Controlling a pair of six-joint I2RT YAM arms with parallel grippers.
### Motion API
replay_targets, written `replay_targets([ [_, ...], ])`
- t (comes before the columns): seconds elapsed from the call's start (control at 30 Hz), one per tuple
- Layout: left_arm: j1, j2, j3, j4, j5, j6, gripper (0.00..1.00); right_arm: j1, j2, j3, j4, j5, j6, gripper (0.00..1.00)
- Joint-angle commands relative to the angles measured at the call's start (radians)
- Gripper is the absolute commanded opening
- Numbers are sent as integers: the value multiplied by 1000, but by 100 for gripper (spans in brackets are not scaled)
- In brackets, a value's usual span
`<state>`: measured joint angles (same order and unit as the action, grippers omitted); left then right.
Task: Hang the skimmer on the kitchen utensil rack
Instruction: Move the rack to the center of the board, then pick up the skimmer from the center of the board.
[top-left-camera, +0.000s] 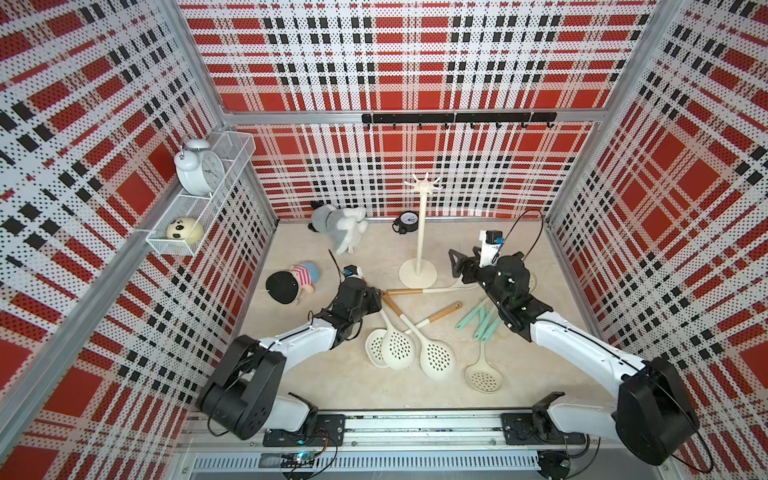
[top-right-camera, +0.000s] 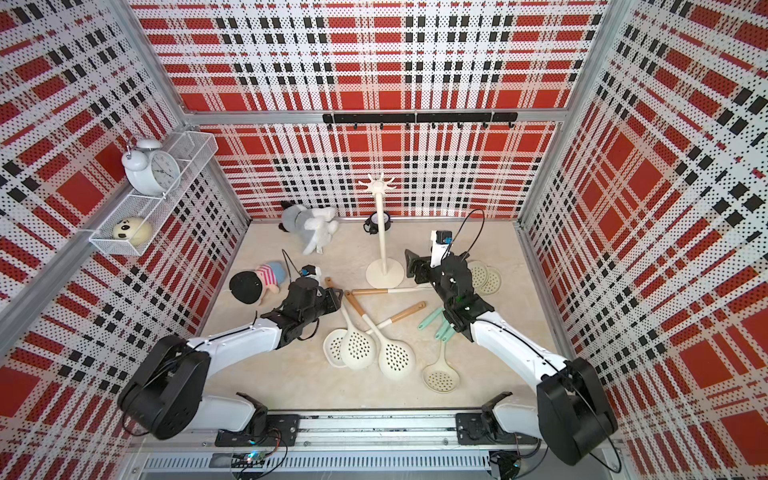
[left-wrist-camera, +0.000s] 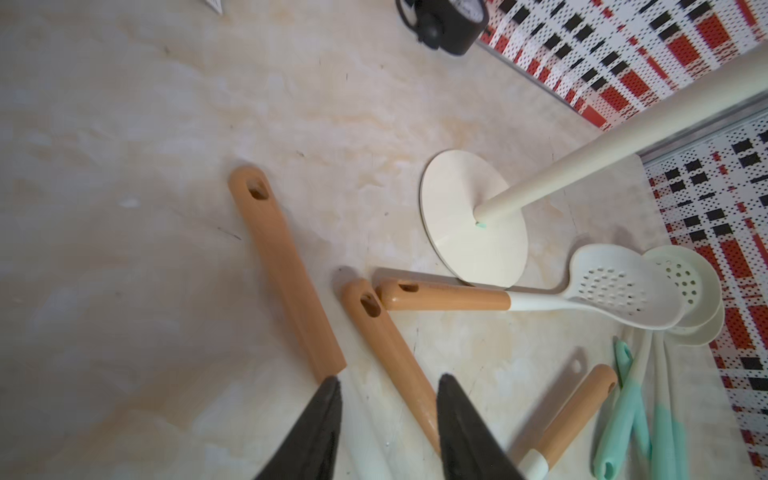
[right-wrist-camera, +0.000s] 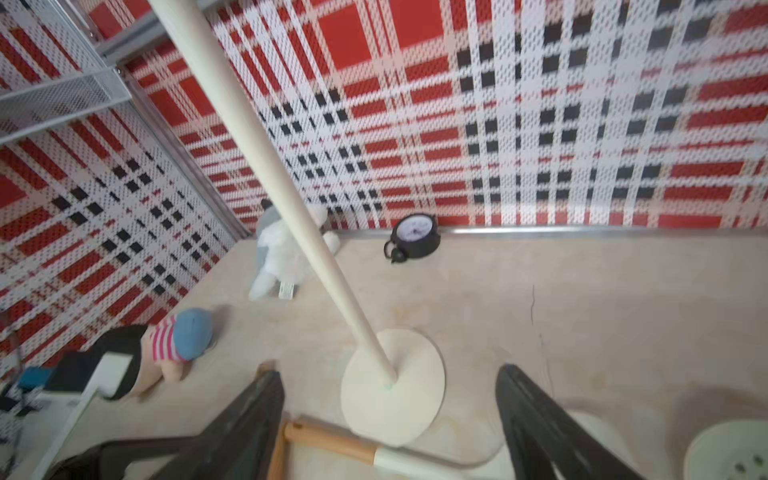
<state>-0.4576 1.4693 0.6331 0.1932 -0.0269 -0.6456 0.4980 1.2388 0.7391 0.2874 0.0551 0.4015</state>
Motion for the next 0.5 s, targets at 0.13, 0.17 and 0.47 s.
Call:
replay_targets([
  [0.13,27,111,57,-28,51,-66,31,14,-158,-159,-242,-81,172,76],
  [0.17,27,102,51,-38,35,-70,31,15,-180,-171,-256,-72,180,75],
  [0.47,24,62,20,-92,-35,-78,37,15,-212,-183,-269,-64,187,74],
])
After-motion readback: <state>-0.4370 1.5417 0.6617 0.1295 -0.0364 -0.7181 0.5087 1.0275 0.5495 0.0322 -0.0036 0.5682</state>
